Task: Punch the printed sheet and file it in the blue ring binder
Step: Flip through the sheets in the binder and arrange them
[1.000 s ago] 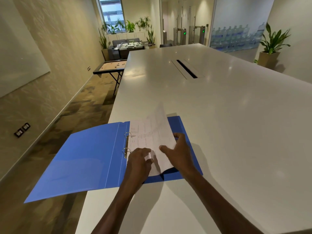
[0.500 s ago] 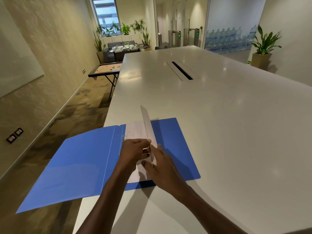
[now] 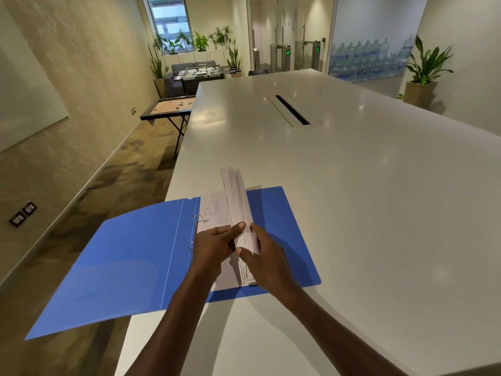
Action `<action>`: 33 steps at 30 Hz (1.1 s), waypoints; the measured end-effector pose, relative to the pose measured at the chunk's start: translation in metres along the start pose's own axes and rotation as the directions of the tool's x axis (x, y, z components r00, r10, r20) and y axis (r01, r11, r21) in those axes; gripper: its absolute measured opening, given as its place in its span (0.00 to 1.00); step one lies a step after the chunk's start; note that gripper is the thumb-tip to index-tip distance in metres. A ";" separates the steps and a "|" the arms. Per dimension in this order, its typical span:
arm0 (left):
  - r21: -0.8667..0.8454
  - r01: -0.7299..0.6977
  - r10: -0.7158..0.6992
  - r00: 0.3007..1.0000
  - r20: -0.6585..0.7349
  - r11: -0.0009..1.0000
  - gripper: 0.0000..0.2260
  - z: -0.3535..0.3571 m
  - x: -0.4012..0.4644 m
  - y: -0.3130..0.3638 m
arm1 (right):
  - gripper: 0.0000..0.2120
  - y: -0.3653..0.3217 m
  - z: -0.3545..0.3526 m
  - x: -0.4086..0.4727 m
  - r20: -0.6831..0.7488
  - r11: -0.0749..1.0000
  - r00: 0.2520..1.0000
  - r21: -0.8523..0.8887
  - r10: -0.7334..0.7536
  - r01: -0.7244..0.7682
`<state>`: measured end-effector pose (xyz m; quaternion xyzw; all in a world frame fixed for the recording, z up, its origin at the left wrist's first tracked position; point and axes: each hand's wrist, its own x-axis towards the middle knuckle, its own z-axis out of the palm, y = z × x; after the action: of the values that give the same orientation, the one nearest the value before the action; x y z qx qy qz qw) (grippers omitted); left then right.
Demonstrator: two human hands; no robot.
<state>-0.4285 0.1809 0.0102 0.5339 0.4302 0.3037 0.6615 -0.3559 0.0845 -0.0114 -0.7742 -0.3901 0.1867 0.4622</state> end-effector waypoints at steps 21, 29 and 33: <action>0.148 -0.194 0.229 0.934 -0.275 0.970 0.09 -0.053 -0.001 0.043 | 0.22 0.021 -0.006 0.003 -0.057 0.985 0.998 0.169 -0.006 0.016; 0.284 -0.163 0.258 0.905 -0.339 0.945 0.07 -0.135 -0.003 0.079 | 0.20 0.023 -0.003 0.001 -0.065 0.977 0.998 0.208 -0.024 0.037; 0.372 -0.135 0.291 0.867 -0.405 0.918 0.11 -0.169 0.002 0.074 | 0.20 0.024 -0.002 0.001 -0.077 0.977 0.996 0.203 -0.041 0.056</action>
<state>-0.5743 0.2766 0.0714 0.5966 0.5545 0.4148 0.4056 -0.3435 0.0775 -0.0307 -0.7188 -0.3705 0.1863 0.5580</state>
